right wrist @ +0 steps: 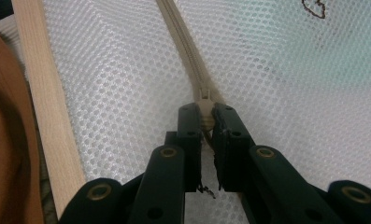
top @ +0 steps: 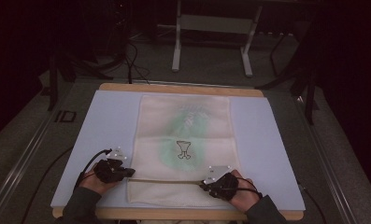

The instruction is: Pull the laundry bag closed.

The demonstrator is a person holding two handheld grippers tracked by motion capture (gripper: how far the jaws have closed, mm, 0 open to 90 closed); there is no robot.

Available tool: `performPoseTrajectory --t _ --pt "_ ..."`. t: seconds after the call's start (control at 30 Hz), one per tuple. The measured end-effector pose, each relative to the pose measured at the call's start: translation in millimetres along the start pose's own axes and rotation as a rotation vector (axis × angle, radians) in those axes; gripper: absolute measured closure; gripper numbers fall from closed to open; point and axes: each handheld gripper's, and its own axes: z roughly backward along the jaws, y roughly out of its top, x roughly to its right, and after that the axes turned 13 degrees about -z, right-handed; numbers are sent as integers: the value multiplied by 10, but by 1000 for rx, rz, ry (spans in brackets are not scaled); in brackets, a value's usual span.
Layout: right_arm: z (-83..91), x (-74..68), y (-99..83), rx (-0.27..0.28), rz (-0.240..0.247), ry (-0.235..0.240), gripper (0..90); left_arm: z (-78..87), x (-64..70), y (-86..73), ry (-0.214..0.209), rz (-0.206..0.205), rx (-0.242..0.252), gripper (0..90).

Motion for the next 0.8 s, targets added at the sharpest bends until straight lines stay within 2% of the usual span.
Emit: performPoseTrajectory --t 0.43,0.8 --pt "49 32 -53 7 -19 -3 823 -1 2 1 1 1 0 899" --pt "112 97 -141 7 -41 -24 823 -1 2 1 1 1 0 899"
